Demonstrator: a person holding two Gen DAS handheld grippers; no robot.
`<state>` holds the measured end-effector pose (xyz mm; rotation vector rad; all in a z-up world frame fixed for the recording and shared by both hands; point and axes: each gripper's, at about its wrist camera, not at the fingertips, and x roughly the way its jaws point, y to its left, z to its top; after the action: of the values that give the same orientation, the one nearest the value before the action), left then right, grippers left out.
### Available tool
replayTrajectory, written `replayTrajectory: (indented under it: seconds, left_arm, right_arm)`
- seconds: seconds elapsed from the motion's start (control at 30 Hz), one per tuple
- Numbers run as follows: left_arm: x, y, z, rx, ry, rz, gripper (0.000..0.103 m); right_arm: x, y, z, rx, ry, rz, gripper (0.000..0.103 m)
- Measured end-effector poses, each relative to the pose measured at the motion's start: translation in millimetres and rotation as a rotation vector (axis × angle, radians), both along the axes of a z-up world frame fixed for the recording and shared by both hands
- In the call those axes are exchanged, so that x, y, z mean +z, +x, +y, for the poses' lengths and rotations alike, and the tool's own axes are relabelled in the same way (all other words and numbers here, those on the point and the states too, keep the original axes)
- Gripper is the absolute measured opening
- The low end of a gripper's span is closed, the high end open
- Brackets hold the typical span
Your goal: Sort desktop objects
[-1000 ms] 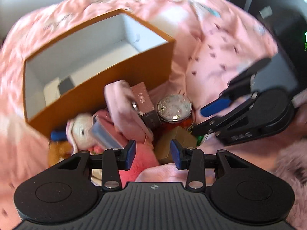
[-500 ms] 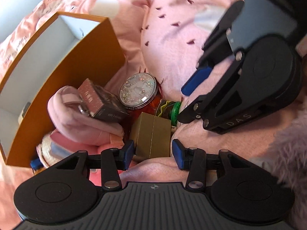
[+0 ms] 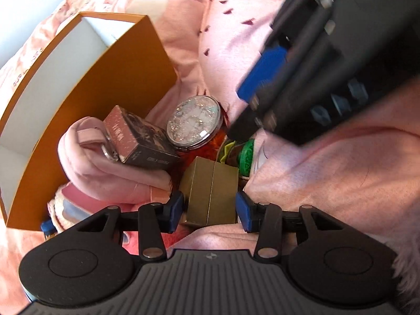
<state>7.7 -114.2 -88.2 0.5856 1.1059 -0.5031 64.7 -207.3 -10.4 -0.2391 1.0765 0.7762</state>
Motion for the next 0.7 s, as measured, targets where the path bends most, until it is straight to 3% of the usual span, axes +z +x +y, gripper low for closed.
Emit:
replayTrajectory:
  seconds: [0.1, 0.17, 0.2, 0.23, 0.4, 0.5, 0.6, 0.7]
  left_arm:
    - [5.9, 3.7, 8.2, 0.054, -0.045, 0.001, 0.05]
    - [10.3, 6.5, 17.8, 0.093, -0.096, 0.015, 0.048]
    - [13.1, 7.7, 23.7, 0.114, -0.125, 0.018, 0.01]
    - [15.9, 9.6, 29.2, 0.134, -0.149, 0.031, 0.009]
    - [26.2, 14.4, 56.4, 0.22, -0.221, 0.039, 0.009]
    - [28.5, 8.9, 54.7, 0.159, -0.207, 0.017, 0.01]
    - [28.5, 3.0, 51.6, 0.087, -0.179, -0.004, 0.023]
    - [26.4, 3.8, 47.7, 0.067, -0.15, -0.012, 0.028]
  right_arm:
    - [8.1, 8.7, 7.6, 0.056, 0.0, -0.06, 0.041]
    - [12.1, 14.0, 14.9, 0.114, -0.007, -0.099, 0.053]
    - [14.0, 16.0, 19.5, 0.148, -0.011, -0.119, 0.059]
    - [16.1, 19.2, 23.7, 0.181, -0.013, -0.139, 0.061]
    - [20.6, 31.6, 48.9, 0.346, -0.045, -0.182, 0.07]
    - [17.0, 34.9, 64.9, 0.456, -0.089, -0.193, 0.072]
    - [11.6, 34.7, 77.7, 0.552, -0.125, -0.211, 0.073]
    - [4.1, 39.0, 90.2, 0.629, -0.157, -0.22, 0.073]
